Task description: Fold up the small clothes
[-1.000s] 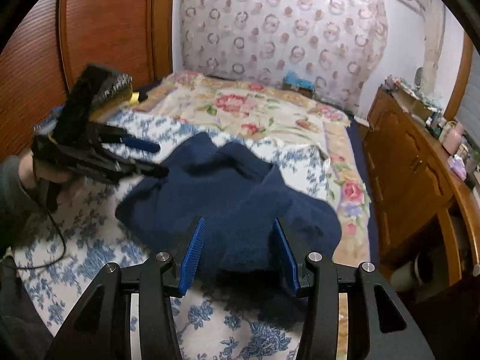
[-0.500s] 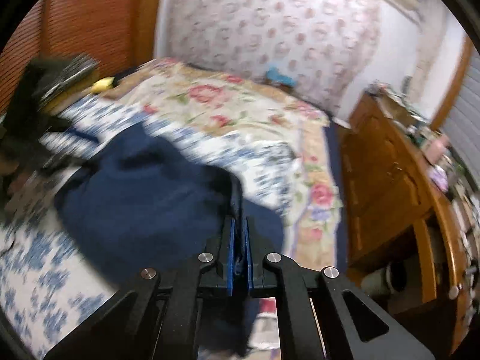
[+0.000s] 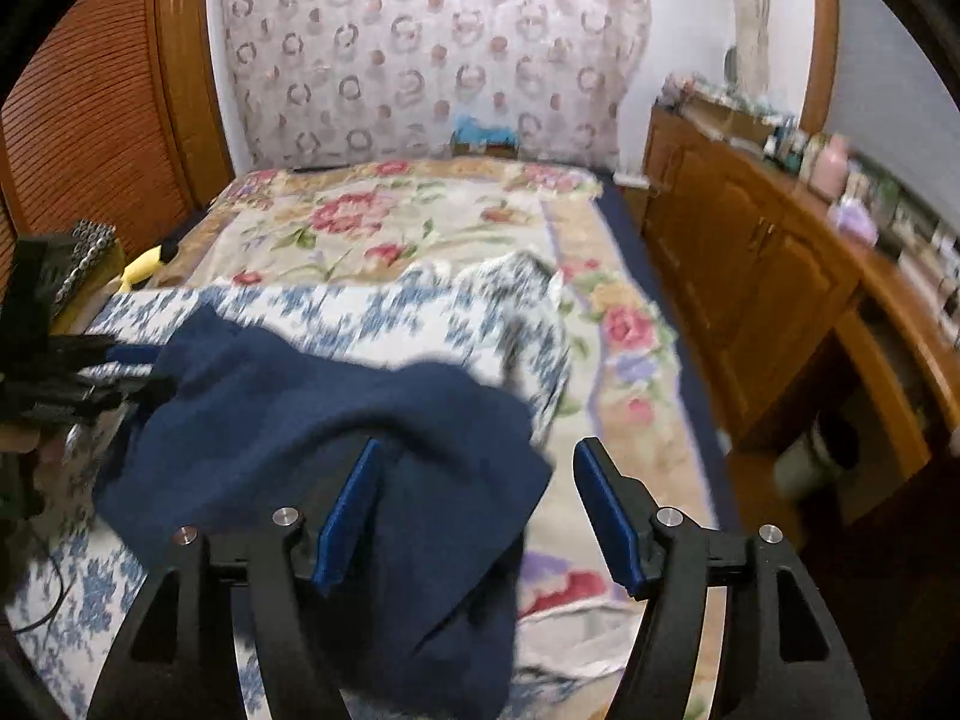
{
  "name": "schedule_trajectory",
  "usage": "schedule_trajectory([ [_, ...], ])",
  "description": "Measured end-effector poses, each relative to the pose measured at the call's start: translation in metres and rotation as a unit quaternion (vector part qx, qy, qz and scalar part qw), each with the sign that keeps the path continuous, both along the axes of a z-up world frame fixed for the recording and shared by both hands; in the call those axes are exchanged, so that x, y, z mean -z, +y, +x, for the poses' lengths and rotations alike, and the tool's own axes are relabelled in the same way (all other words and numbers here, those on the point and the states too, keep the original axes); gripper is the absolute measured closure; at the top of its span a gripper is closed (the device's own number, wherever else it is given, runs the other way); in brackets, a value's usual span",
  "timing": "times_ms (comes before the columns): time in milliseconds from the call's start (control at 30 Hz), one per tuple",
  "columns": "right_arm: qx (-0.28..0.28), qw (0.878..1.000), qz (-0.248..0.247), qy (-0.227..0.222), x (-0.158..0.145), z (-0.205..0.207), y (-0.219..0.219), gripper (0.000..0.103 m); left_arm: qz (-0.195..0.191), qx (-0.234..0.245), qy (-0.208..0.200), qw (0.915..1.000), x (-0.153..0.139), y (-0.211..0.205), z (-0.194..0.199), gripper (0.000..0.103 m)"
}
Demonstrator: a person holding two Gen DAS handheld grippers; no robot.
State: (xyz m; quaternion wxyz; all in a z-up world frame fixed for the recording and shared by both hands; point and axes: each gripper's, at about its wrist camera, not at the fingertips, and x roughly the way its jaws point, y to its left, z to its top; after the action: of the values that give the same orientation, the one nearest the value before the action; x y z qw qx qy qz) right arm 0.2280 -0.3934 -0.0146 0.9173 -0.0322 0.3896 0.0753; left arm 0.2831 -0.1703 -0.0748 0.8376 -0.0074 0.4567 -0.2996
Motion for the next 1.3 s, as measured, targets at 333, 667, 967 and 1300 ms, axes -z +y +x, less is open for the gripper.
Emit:
schedule_trajectory([
  [333, 0.011, 0.995, 0.076, 0.061, 0.025, 0.027, -0.03, 0.035, 0.006, 0.013, 0.002, 0.9999, 0.006, -0.011, 0.003, 0.036],
  [667, 0.01, 0.988, 0.135, 0.08, 0.022, 0.025, -0.049, 0.035, -0.018, 0.027, 0.021, 0.9992, 0.007, -0.014, 0.004, 0.064],
  [967, 0.002, 0.987, 0.15, 0.049, 0.02, 0.001, -0.045, 0.035, -0.019, 0.026, 0.022, 0.9992, 0.008, -0.015, 0.005, 0.064],
  [1300, -0.043, 0.98, 0.167, 0.102, 0.04, 0.009, -0.035, 0.036, -0.022, 0.036, 0.015, 0.999, 0.002, -0.021, 0.002, 0.084],
])
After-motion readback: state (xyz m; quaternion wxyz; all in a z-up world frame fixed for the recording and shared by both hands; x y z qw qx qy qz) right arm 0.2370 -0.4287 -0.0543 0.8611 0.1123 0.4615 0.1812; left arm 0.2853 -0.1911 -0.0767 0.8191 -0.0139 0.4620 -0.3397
